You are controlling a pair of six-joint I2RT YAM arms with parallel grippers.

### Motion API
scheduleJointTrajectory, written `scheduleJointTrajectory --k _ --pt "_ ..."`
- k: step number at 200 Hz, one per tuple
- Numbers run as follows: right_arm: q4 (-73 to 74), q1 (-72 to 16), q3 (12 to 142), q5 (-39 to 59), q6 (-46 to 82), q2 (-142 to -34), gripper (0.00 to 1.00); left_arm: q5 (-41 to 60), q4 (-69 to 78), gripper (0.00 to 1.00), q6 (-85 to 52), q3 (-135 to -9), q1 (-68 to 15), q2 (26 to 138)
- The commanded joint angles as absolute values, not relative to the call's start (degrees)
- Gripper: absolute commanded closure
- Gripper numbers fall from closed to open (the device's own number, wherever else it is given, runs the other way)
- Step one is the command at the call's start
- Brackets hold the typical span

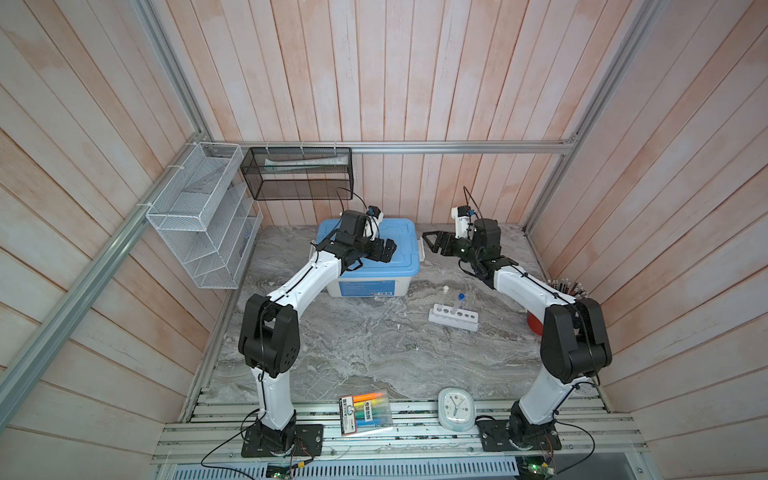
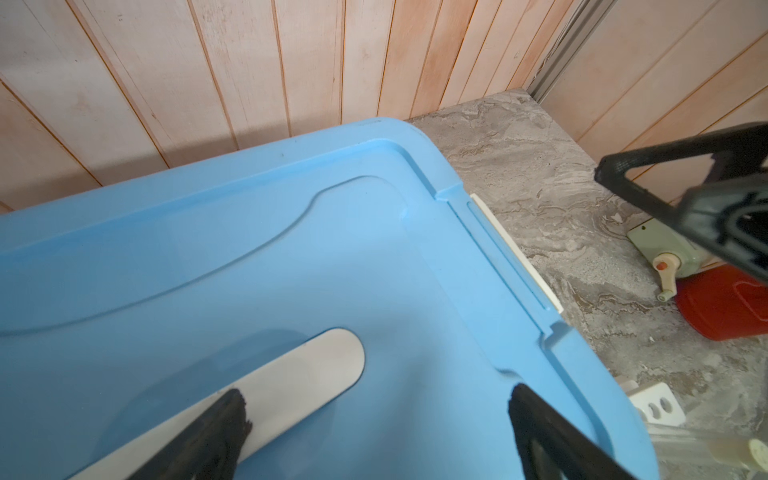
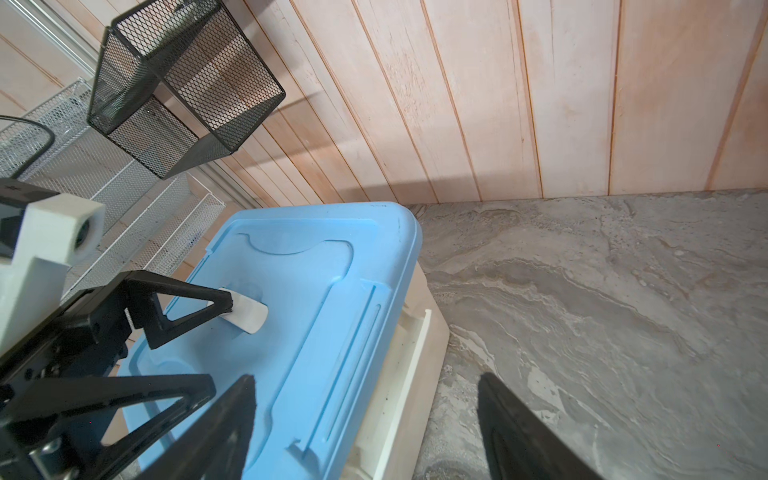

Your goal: Organize the chemistry lab equipment

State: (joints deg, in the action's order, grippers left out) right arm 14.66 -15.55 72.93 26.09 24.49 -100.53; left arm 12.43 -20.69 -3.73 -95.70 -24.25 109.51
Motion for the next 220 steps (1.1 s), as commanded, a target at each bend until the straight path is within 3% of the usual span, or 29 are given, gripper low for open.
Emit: scheduleJointTrajectory --k 1,220 --pt "16.28 -15.35 74.64 27.33 25.51 -101.6 0.16 13.09 -20.21 0.0 -4.09 -97.89 -24.42 111.0" --pt "11.67 -15.38 80.42 35.11 25.75 -111.39 0.16 13.93 -18.66 0.0 -5.3 -94.89 -24.43 112.04"
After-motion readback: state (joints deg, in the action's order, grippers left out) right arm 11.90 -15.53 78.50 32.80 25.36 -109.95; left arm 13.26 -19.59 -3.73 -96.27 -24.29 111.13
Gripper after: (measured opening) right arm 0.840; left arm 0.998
